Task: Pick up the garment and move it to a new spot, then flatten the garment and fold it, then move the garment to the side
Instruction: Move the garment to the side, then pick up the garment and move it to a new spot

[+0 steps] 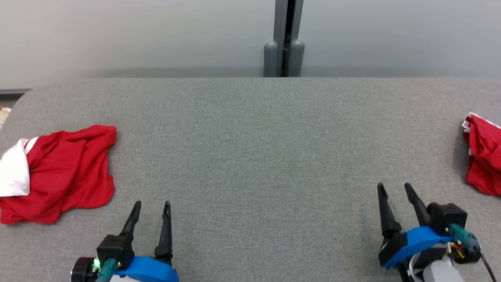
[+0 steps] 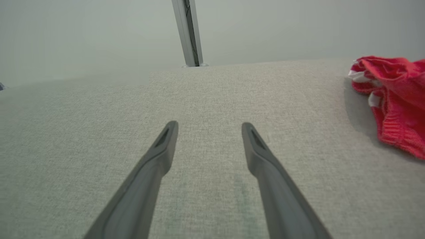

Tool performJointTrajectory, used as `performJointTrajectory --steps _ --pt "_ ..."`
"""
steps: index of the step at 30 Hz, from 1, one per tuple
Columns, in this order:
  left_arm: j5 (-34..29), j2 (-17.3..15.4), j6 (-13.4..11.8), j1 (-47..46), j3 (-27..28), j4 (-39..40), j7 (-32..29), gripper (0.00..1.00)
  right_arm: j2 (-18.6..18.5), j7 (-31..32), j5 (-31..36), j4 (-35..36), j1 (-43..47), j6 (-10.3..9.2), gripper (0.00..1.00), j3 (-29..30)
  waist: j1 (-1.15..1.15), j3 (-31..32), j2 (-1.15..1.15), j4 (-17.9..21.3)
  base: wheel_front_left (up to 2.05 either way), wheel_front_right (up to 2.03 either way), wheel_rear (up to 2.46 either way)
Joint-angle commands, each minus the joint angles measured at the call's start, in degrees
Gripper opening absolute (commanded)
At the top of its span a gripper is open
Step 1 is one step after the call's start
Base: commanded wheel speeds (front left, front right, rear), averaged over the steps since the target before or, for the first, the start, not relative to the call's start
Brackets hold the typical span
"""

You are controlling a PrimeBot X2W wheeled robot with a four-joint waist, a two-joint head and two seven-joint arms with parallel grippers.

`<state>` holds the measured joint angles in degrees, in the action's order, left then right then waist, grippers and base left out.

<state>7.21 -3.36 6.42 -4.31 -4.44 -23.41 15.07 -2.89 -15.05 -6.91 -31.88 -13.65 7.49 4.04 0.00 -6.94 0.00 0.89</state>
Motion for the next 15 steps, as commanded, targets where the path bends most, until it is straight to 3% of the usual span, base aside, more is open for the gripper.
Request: performJointTrajectory --steps 1,9,15 --pt "-0.3 0.16 -0.27 0.98 0.21 0.28 0.15 1.0 -0.04 -0.17 -0.47 -0.3 1.66 0.0 1.0 -0.42 0.0 1.23 0.0 0.59 0.0 0.0 0.0" --pt "0.0 0.42 -0.61 3.66 -0.17 1.3 0.15 1.0 -0.04 -0.17 -1.71 -0.27 4.16 0.0 1.0 -1.18 0.0 2.95 0.0 -0.3 0.0 0.0 0.0" --pt "1.3 0.45 -0.95 1.19 -1.17 1.55 0.15 1.0 -0.05 -0.17 -1.32 -0.32 3.39 0.0 1.0 -1.18 0.0 1.06 0.0 -4.14 0.0 0.0 0.0"
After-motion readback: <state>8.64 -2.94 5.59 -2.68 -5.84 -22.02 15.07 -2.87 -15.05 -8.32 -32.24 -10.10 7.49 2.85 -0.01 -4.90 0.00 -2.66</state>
